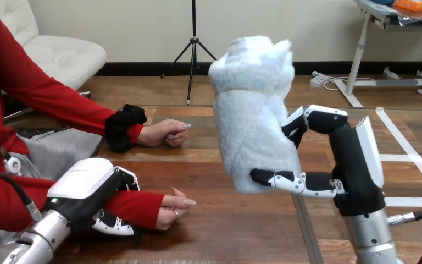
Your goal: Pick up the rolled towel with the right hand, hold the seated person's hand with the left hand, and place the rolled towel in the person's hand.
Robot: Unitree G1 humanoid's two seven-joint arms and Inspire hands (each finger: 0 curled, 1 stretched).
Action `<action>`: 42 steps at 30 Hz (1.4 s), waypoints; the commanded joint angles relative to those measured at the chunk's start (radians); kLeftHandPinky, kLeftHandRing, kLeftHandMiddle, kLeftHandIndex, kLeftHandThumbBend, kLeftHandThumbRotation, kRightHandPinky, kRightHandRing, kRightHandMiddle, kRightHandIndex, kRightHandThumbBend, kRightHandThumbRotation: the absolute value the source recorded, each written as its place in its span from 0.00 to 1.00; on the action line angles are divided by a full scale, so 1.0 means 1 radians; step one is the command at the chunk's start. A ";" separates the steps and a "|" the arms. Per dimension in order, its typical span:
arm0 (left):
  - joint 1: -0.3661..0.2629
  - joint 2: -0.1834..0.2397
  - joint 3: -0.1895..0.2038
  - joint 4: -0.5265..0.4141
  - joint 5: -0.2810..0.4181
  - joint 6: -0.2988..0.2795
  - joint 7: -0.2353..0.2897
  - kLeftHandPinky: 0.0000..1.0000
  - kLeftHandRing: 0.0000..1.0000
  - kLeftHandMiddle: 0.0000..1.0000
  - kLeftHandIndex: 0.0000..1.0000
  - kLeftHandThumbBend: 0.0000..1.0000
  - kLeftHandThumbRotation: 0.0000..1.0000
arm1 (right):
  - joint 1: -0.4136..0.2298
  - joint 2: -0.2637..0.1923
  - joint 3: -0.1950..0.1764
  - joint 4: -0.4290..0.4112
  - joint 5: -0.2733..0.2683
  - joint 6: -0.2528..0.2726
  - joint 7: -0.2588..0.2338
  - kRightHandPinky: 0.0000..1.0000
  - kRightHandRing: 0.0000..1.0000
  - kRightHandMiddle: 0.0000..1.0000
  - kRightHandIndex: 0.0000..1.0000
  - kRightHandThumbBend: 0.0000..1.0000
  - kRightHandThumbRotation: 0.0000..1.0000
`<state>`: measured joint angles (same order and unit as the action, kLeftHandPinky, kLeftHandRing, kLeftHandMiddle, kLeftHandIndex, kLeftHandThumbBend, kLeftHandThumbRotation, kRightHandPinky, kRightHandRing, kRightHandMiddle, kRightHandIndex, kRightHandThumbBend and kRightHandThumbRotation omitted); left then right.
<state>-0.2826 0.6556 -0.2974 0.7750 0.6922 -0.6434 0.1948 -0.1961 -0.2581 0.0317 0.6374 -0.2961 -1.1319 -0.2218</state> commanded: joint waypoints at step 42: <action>0.098 0.014 0.113 -0.328 -0.128 0.004 -0.094 0.26 0.32 0.38 0.39 0.77 0.07 | -0.160 0.007 -0.006 0.215 -0.203 0.003 -0.188 0.26 0.30 0.36 0.35 0.83 0.00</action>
<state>-0.1407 0.6728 -0.2202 0.5691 0.6037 -0.6216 0.0987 -0.2326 -0.2422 0.0311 0.8423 -0.4774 -1.1237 -0.3503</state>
